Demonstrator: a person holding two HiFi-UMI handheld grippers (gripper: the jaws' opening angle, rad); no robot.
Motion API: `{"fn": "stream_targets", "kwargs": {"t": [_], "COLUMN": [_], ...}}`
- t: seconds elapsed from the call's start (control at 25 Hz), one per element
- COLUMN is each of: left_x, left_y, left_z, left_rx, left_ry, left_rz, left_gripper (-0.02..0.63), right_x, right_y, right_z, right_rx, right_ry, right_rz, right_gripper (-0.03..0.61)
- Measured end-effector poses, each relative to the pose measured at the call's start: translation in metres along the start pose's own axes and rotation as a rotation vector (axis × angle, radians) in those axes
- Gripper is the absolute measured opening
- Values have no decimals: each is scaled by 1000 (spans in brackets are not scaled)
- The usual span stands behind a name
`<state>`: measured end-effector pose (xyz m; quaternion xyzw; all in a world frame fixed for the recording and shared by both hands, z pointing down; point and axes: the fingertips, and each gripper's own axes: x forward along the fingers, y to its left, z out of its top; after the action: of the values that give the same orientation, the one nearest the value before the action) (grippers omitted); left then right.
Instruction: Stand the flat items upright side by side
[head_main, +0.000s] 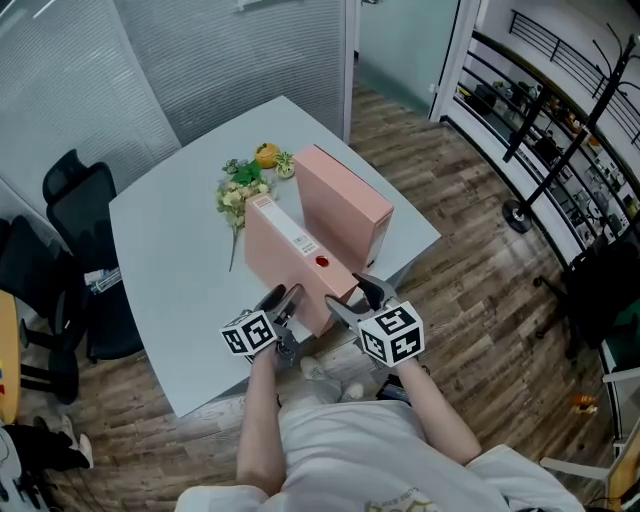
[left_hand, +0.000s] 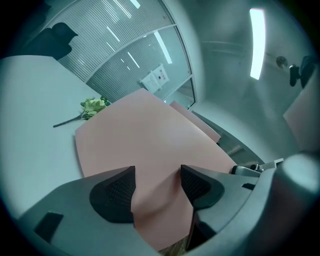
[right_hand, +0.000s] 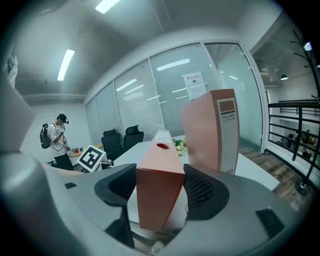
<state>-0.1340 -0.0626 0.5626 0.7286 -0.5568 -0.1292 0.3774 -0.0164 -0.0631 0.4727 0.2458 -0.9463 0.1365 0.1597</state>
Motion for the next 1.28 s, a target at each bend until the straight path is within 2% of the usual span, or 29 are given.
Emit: {"fn": "stream_targets", "kwargs": {"t": [0.32,0.56,0.96,1.28], "left_x": [-1,-1,-3,-6], "left_y": [9,11,3,5], "left_z": [2,-2,-1,-6], "left_rx": [-56,-74,-111,-142], "left_ry": [-45,-41,-75,-65], "left_rz": [5,10,-7,-11], "left_gripper": [272,272,272,272], "right_x": [0,0,-2,-2], "right_y": [12,16,28,33], "right_z": [2,7,6,4], "right_rx": [-50,-142,-177,-226], "right_ry": [-2,13,4,24], "right_rz": [35,48,54,65], "right_gripper": [296,296,296,296]}}
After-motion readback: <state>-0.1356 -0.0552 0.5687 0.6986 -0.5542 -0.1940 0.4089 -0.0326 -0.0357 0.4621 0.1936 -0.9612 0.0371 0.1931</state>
